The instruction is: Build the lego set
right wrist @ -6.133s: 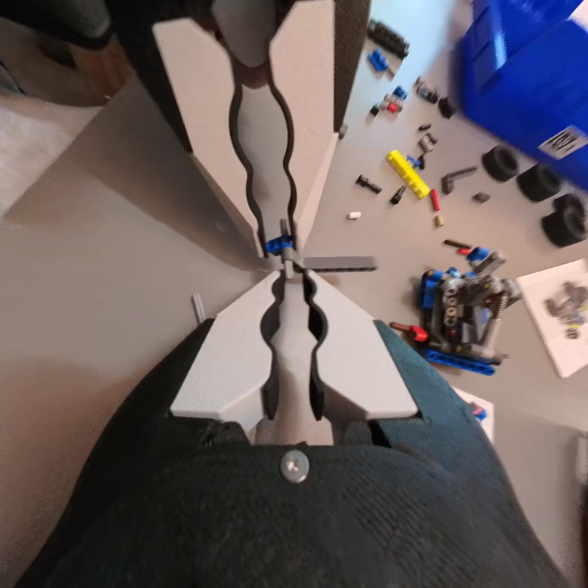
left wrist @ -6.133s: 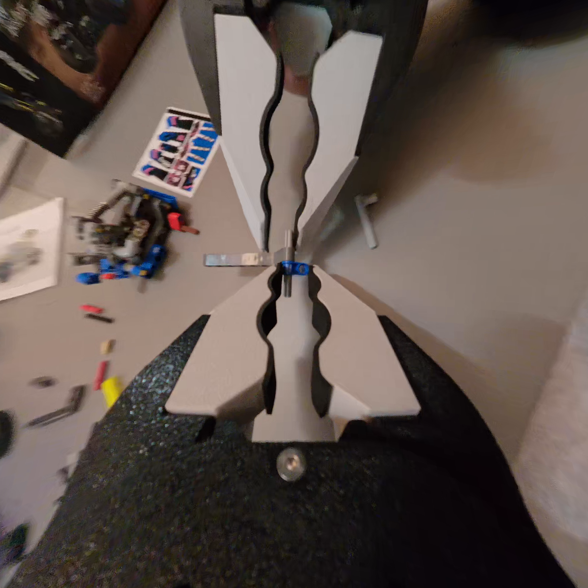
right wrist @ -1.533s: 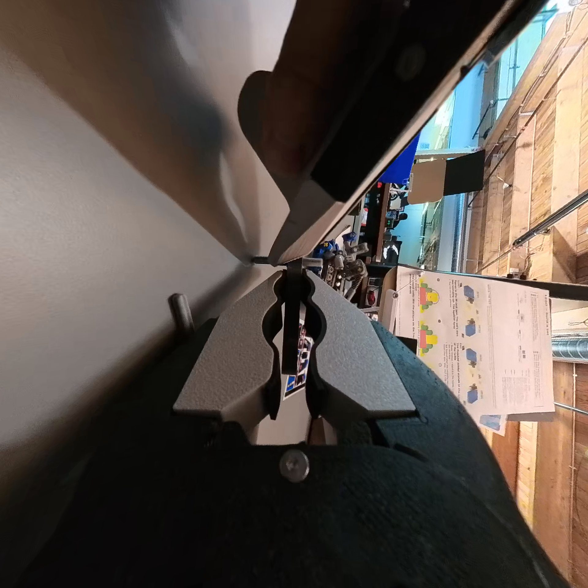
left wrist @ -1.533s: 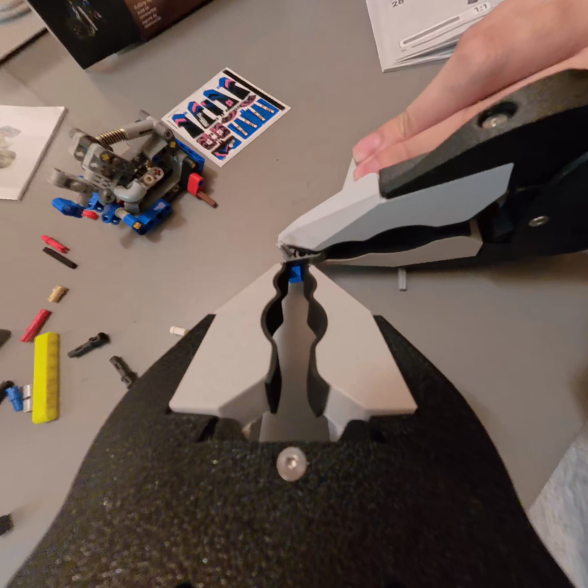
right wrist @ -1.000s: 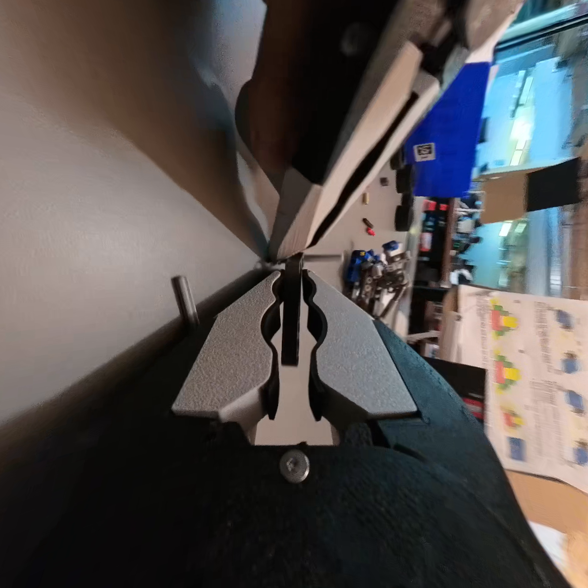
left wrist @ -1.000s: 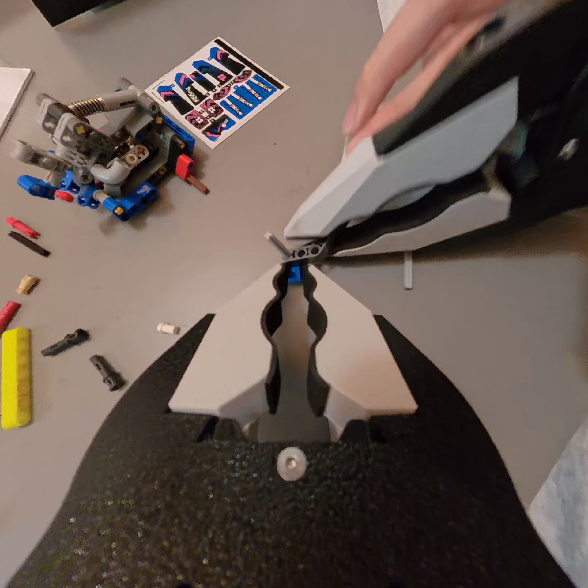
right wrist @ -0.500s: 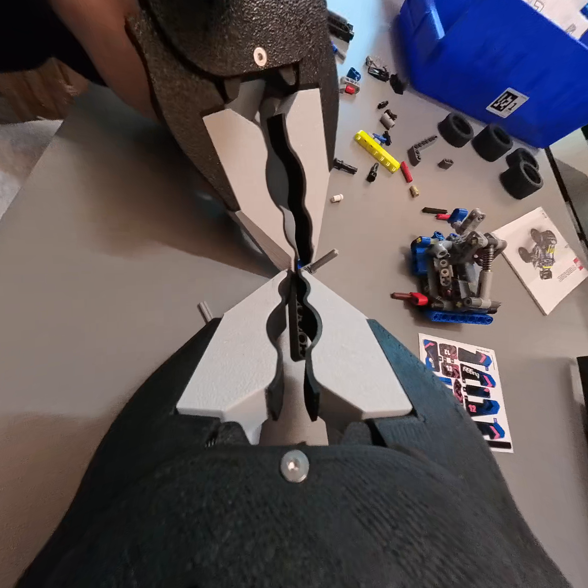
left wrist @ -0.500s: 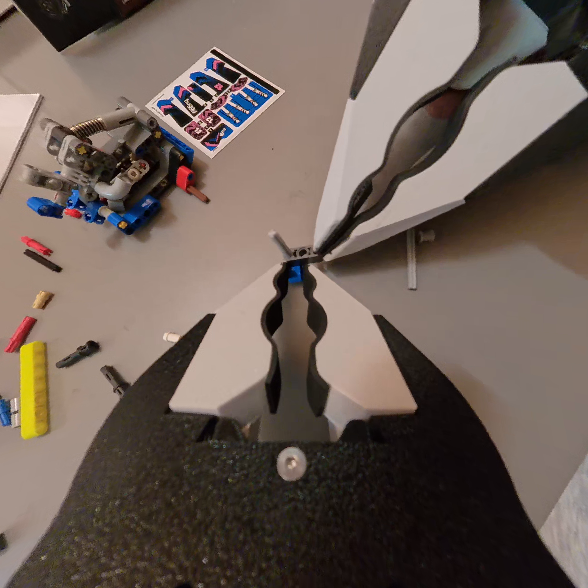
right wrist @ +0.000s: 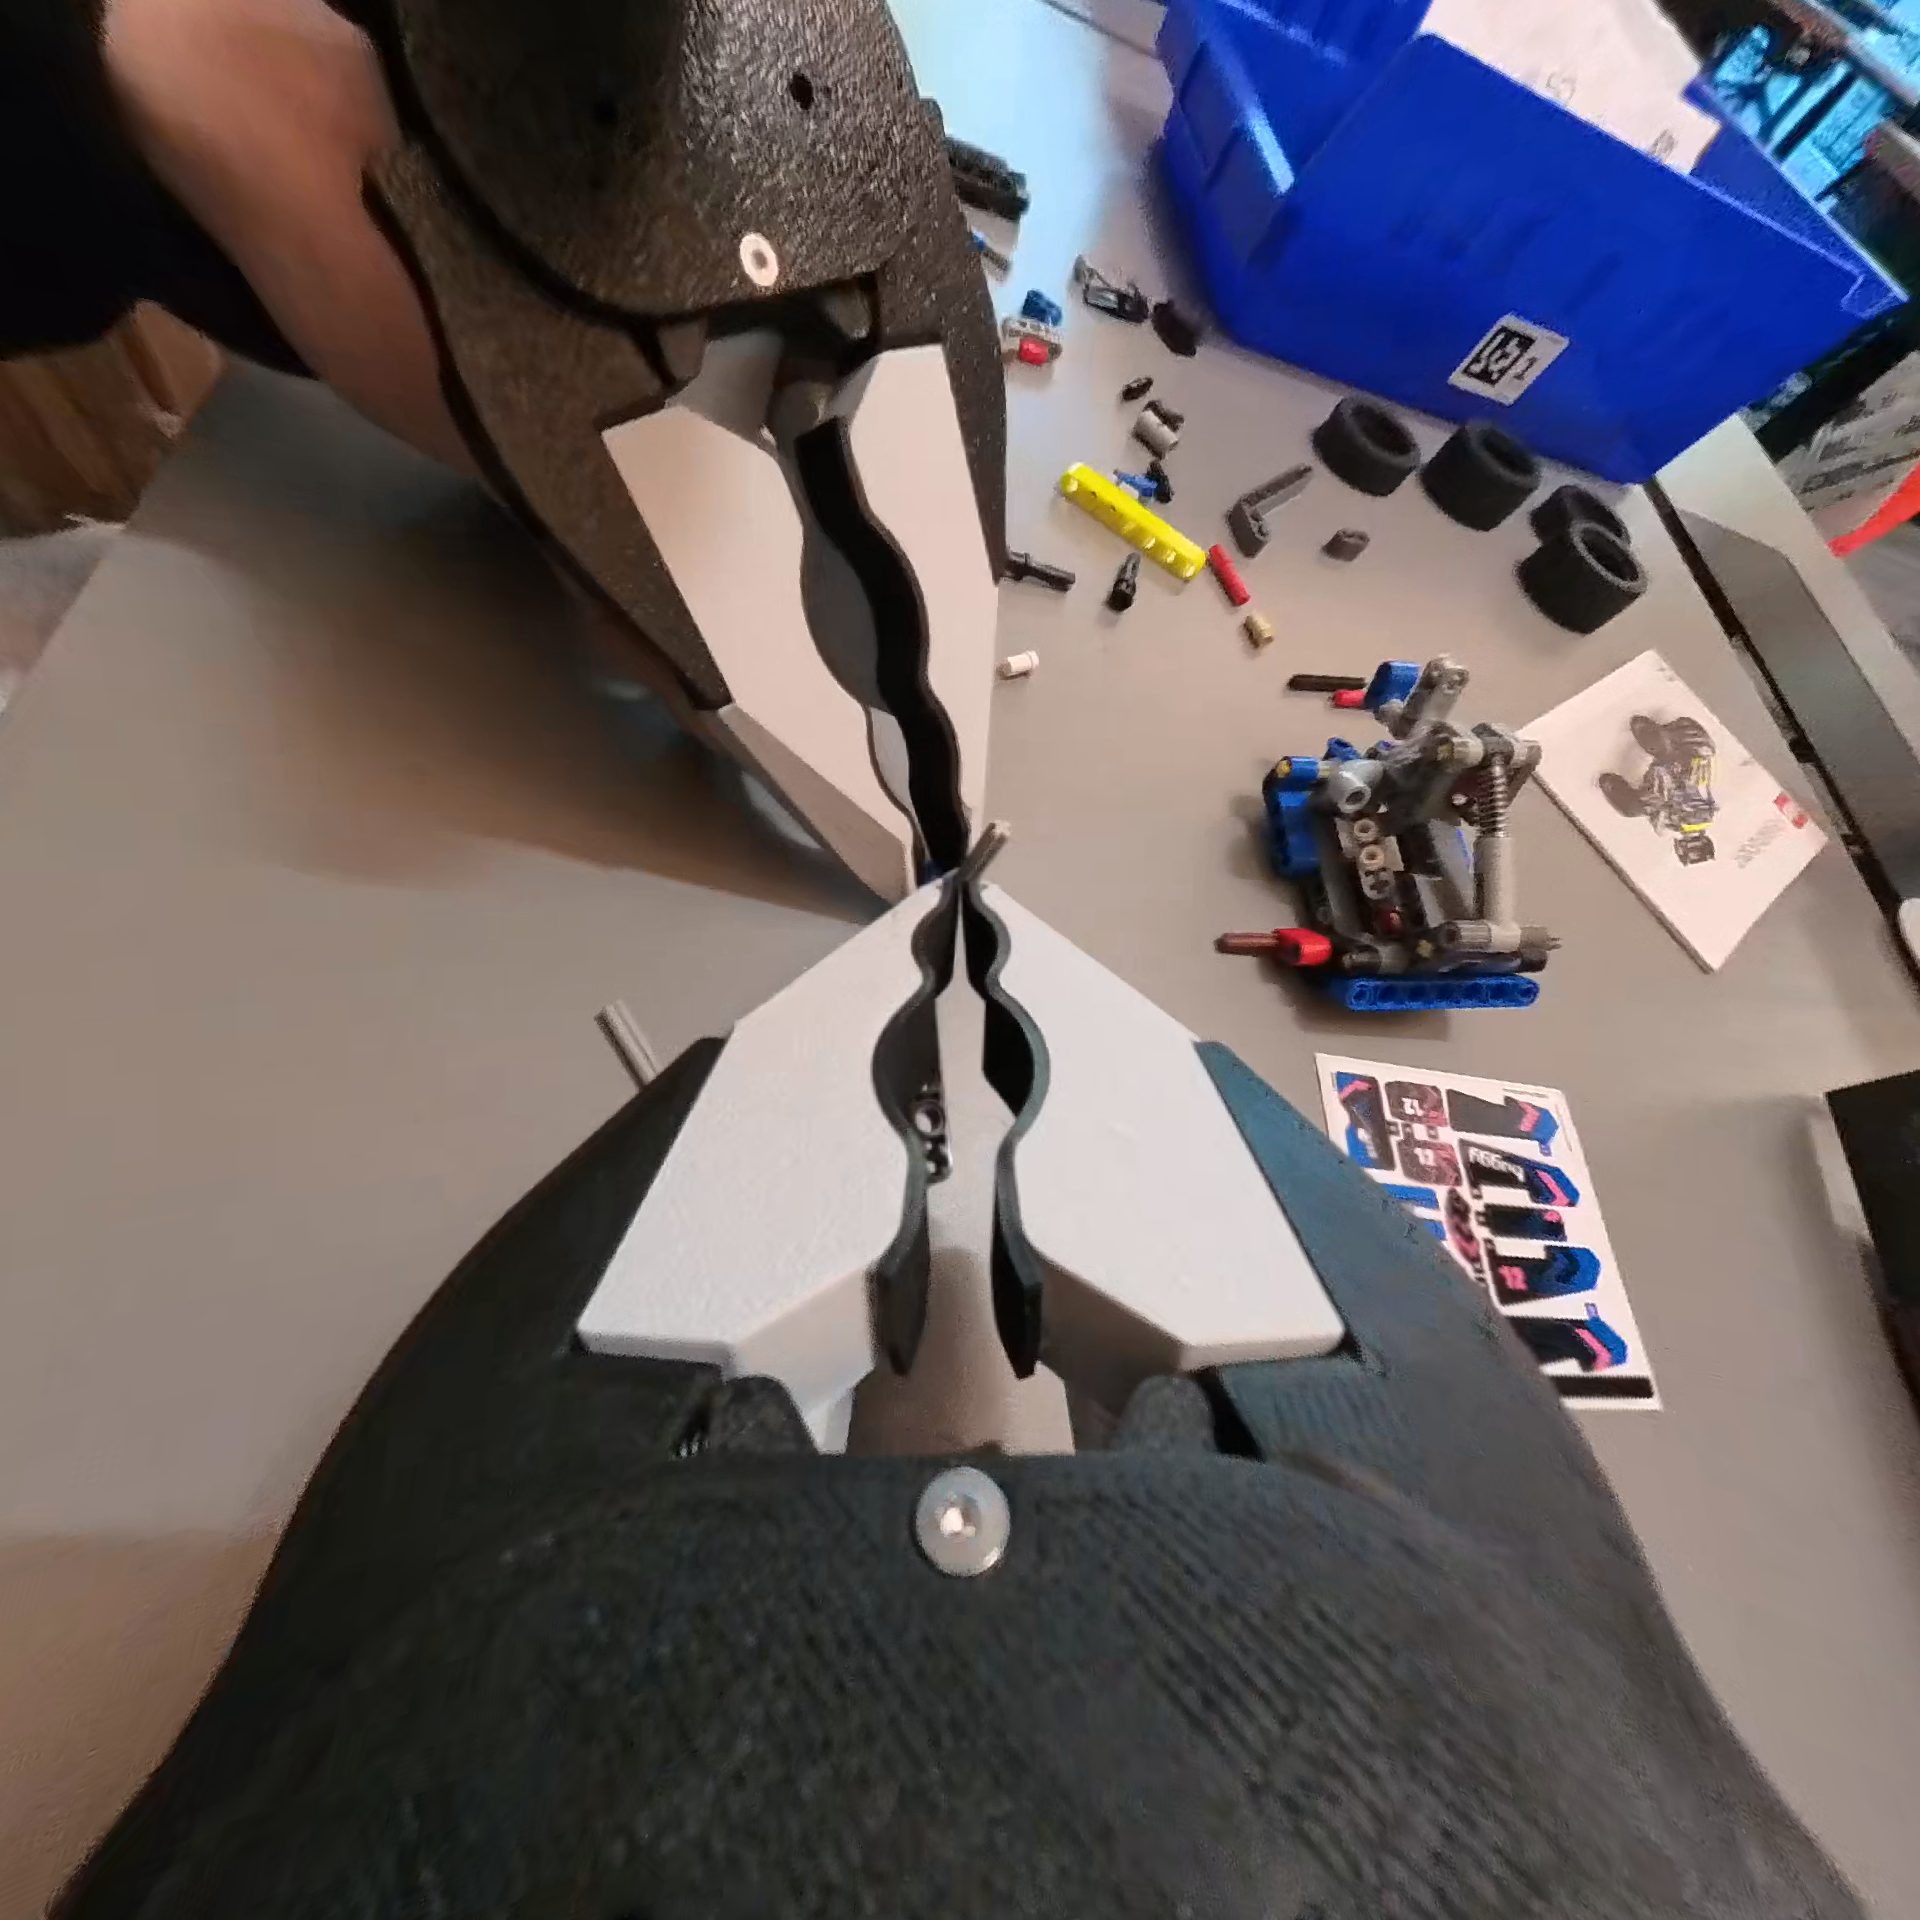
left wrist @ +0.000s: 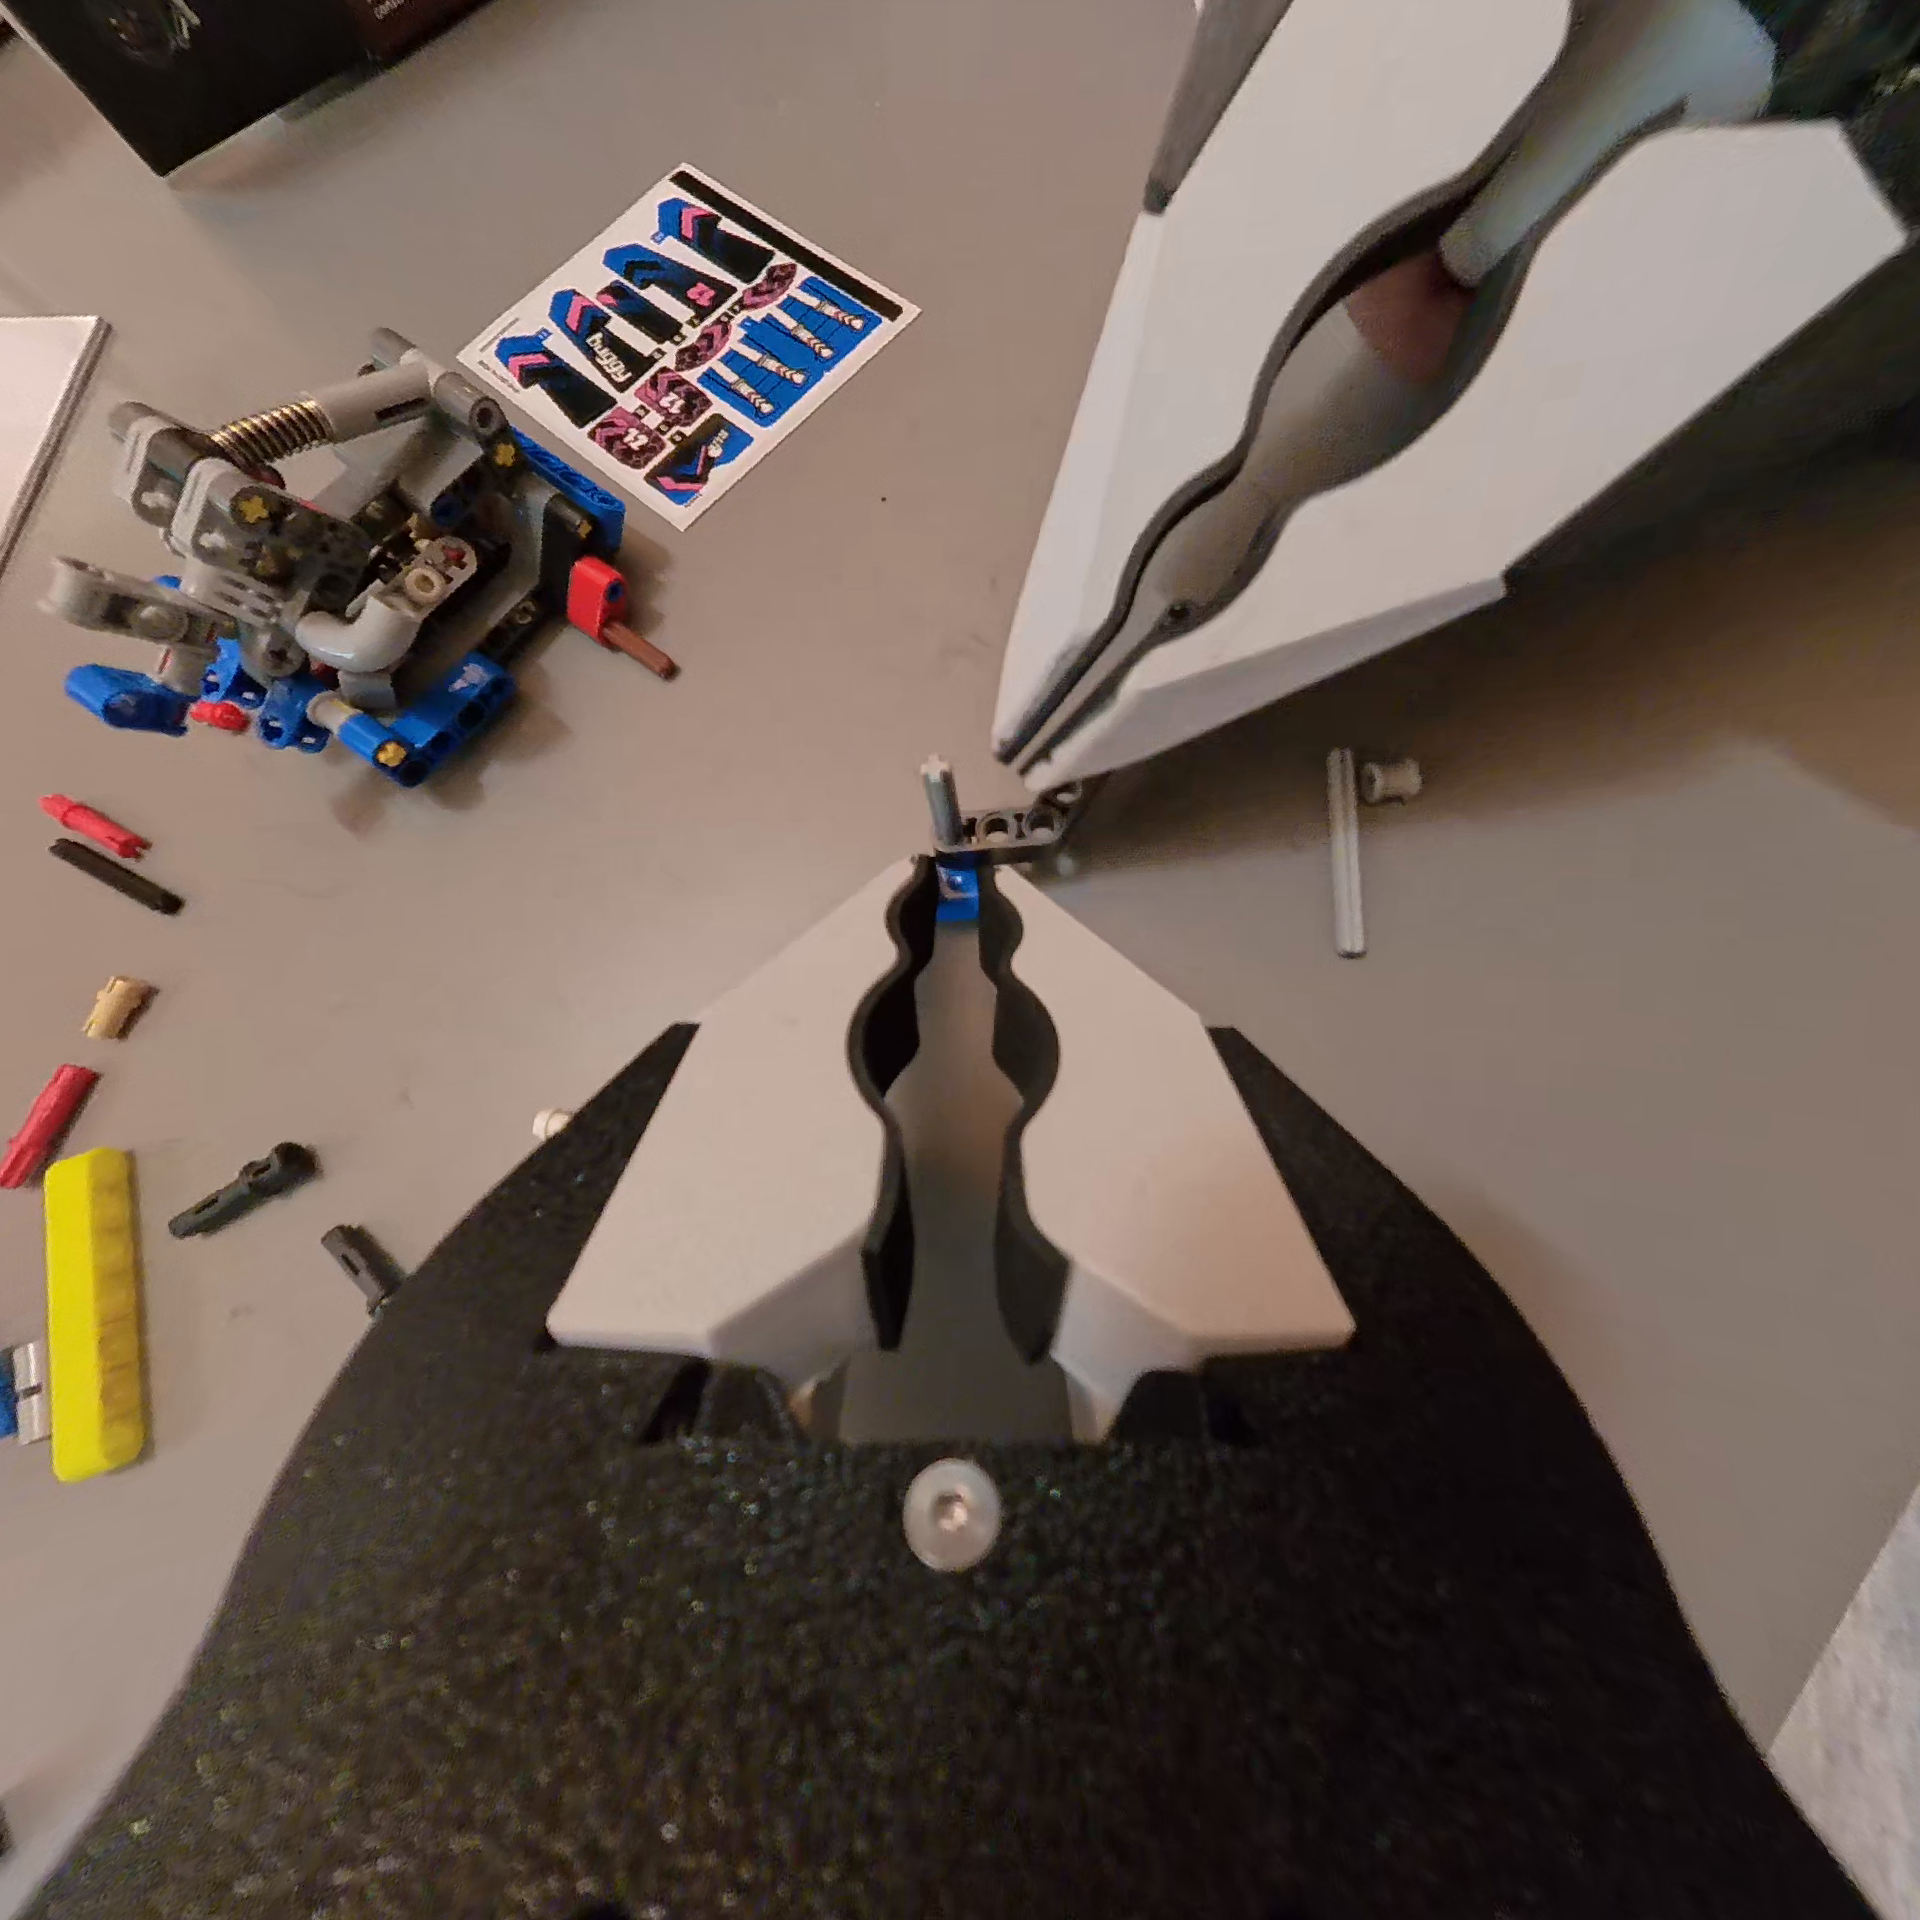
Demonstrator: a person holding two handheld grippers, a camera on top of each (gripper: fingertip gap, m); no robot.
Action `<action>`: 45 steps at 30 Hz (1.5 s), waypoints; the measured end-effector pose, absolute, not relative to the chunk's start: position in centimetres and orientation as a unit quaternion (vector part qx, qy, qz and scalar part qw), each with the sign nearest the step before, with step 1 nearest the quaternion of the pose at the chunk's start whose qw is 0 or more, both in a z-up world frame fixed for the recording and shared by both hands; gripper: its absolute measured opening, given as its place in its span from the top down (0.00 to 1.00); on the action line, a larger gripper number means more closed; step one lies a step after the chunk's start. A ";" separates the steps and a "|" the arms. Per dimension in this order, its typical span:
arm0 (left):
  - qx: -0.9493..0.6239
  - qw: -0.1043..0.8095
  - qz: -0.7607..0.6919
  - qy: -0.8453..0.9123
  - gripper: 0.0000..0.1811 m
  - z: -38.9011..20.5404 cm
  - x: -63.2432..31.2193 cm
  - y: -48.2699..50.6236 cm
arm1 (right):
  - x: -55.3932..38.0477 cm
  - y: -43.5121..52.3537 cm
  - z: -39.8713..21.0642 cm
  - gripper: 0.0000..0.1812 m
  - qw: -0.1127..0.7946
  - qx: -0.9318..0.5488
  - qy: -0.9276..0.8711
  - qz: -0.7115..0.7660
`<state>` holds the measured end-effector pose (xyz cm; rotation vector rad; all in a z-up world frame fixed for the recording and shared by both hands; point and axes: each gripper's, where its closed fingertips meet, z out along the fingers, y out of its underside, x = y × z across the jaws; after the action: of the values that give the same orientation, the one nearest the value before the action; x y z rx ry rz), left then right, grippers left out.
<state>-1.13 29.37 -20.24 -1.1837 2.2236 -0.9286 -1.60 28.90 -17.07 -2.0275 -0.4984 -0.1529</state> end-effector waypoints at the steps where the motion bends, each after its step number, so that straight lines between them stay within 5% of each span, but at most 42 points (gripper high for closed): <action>1: -0.432 0.222 -0.339 0.806 0.97 -20.2 -1.1 29.4 | -1.7 28.9 -17.4 1.00 0.492 -0.842 -0.212 -0.065; 45: -0.455 0.169 -0.390 0.782 0.90 -19.5 0.5 29.7 | 1.6 28.9 -19.7 1.00 0.422 -0.905 -0.010 0.052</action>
<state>0.52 29.67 -19.52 -1.2942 2.2241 -1.1089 1.63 28.91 -19.71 -2.2660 -0.0262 0.1294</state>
